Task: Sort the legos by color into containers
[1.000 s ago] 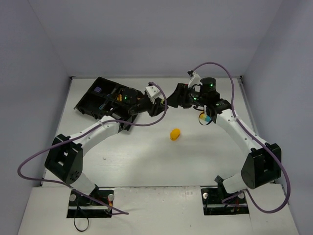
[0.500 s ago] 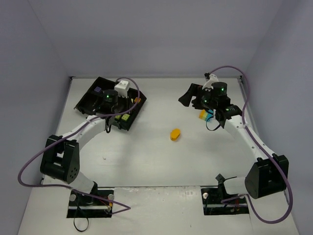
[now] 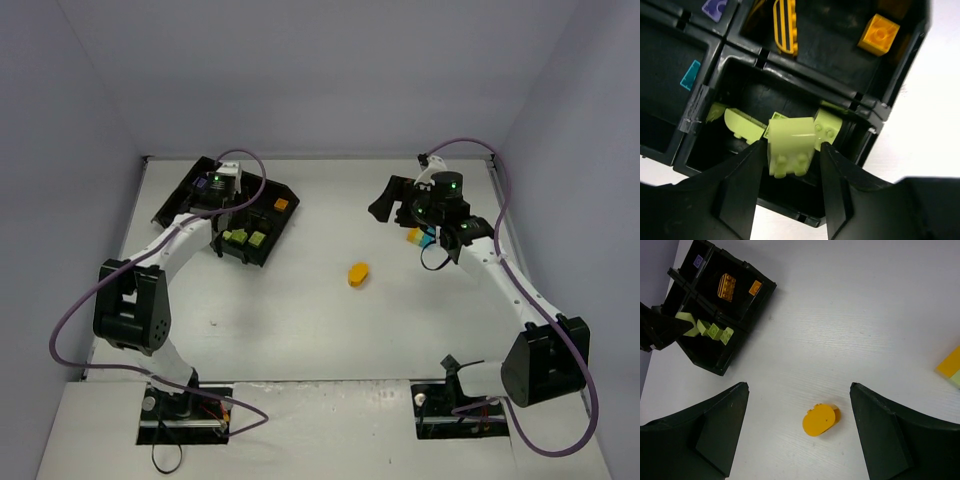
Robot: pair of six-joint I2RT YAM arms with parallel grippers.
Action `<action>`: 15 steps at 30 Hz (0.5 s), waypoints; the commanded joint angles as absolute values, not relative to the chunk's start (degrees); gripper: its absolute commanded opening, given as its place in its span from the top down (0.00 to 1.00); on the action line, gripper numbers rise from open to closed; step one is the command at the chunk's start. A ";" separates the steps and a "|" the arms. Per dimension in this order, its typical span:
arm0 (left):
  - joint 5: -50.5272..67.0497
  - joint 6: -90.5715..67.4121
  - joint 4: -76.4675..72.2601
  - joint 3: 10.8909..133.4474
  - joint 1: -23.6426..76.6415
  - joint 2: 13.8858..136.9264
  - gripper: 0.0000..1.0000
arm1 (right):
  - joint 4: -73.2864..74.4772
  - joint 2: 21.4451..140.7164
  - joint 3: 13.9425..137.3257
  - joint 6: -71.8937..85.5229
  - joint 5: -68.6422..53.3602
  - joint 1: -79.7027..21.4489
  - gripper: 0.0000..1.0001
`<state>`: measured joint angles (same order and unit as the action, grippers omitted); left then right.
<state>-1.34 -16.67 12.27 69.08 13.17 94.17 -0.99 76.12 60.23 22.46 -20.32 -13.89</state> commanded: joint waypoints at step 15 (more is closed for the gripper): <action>6.93 -13.10 19.34 80.94 25.38 95.01 0.30 | -0.97 70.23 57.04 20.65 -12.05 -10.20 0.21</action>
<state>2.50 -15.38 19.05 77.43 19.59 96.14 0.40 73.06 57.08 21.41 -16.01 -11.49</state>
